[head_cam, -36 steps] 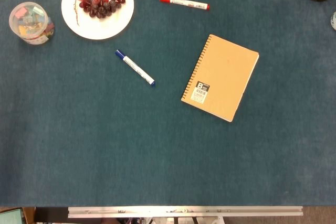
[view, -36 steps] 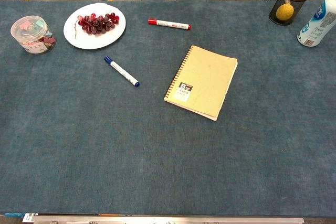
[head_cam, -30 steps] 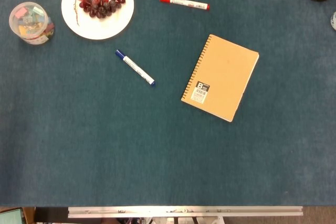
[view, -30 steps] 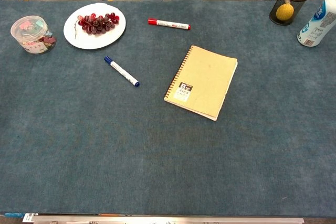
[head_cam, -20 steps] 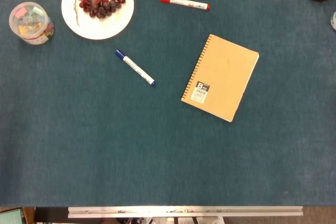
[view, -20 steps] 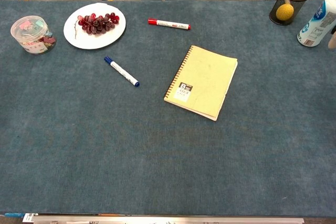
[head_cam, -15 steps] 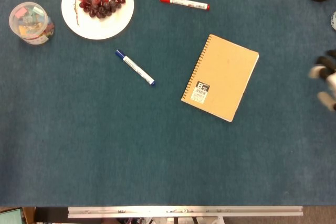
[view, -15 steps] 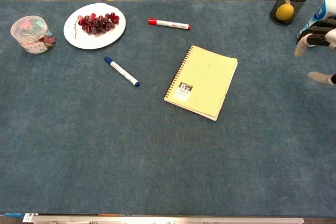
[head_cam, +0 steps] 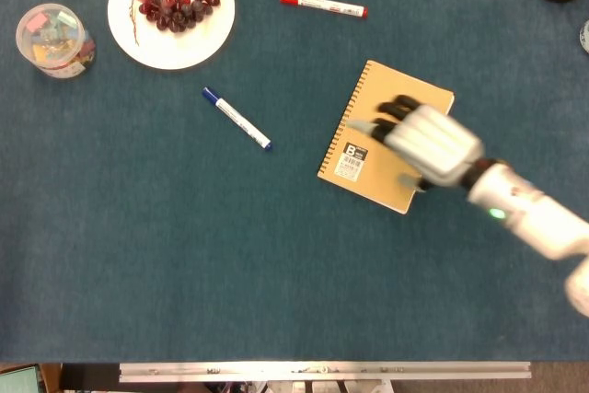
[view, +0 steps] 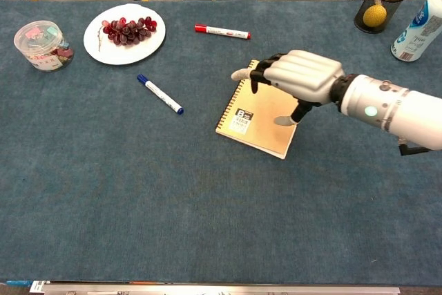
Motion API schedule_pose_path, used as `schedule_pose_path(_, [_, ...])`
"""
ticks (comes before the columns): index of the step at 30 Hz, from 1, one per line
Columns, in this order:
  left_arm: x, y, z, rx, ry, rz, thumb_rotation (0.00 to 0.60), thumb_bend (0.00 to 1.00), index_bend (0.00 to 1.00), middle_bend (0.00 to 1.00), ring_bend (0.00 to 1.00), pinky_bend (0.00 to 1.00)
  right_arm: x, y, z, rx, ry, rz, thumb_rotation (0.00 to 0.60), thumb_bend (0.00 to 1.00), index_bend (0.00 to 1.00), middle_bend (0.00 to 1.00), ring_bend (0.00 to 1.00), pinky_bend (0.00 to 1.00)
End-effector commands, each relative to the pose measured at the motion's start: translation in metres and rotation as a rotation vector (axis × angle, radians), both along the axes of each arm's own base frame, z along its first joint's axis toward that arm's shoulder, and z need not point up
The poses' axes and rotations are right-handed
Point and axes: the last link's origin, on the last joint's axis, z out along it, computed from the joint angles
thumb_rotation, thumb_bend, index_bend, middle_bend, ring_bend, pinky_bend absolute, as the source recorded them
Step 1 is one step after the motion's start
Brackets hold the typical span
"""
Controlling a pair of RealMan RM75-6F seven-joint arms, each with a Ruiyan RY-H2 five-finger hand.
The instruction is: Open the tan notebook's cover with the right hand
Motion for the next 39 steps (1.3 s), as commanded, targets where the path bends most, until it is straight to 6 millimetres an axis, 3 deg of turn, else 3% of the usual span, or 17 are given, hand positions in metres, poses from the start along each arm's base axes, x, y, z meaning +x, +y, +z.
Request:
schedule_pose_path(1, [-0.001, -0.001, 0.001, 0.003, 0.002, 0.007, 0.6, 0.41, 0.25, 0.15, 0.18, 0.11, 0.018, -0.011, -0.022, 0.024, 0.0, 0.007, 0.6, 0.21, 0.1, 0.33, 0.16, 0.18])
schedule_pose_path(10, [-0.006, -0.004, 0.003, 0.002, 0.0, 0.026, 0.6, 0.41, 0.25, 0.15, 0.18, 0.11, 0.034, -0.023, -0.063, 0.062, 0.021, -0.018, 0.6, 0.21, 0.09, 0.33, 0.15, 0.18])
schedule_pose_path(16, [-0.008, -0.005, 0.005, 0.01, -0.001, 0.033, 0.6, 0.41, 0.25, 0.15, 0.18, 0.11, 0.034, -0.025, -0.075, 0.079, 0.04, -0.029, 0.6, 0.21, 0.09, 0.33, 0.15, 0.18])
schedule_pose_path(24, [-0.009, -0.006, 0.004, 0.006, 0.002, 0.033, 0.6, 0.41, 0.25, 0.15, 0.18, 0.11, 0.018, -0.021, -0.062, 0.074, 0.072, -0.039, 0.6, 0.21, 0.09, 0.34, 0.15, 0.18])
schedule_pose_path(35, [-0.011, -0.005, 0.002, -0.004, 0.003, 0.042, 0.6, 0.41, 0.25, 0.14, 0.18, 0.11, -0.01, 0.0, -0.03, 0.079, 0.114, -0.062, 0.6, 0.21, 0.09, 0.38, 0.15, 0.18])
schedule_pose_path(39, [-0.011, -0.004, -0.001, -0.02, -0.003, 0.044, 0.6, 0.41, 0.25, 0.14, 0.18, 0.11, -0.01, 0.004, -0.018, 0.043, 0.066, -0.065, 0.6, 0.21, 0.09, 0.31, 0.15, 0.18])
